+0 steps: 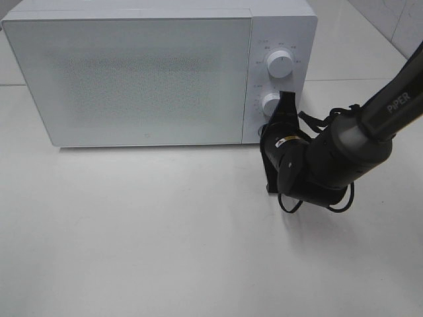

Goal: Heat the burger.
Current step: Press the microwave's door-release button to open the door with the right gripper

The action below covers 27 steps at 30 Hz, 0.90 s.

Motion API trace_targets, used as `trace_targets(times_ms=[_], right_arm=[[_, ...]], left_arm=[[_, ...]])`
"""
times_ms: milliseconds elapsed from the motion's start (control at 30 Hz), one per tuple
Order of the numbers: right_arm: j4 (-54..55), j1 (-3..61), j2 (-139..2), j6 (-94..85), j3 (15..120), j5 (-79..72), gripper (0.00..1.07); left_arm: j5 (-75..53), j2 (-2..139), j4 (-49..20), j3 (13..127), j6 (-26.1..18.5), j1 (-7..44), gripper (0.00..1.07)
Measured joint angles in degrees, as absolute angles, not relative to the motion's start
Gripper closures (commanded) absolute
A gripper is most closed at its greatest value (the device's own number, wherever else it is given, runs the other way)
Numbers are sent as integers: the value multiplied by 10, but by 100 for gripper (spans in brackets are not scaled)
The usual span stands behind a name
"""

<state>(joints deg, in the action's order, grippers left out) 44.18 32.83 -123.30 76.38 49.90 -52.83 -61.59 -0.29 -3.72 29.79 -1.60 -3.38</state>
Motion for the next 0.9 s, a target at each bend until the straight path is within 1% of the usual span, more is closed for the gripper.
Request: trace_targets(times_ms=[300, 567, 900], right_arm=[[455, 328, -1242, 760, 519, -511, 107], [498, 342, -1269, 756, 552, -556, 107], [506, 344, -1272, 755, 556, -557, 107]], left_arm=[[-616, -3, -37, 298, -16, -34, 9], [-616, -3, -37, 298, -16, -34, 9], [-616, -3, -37, 298, -16, -34, 9]])
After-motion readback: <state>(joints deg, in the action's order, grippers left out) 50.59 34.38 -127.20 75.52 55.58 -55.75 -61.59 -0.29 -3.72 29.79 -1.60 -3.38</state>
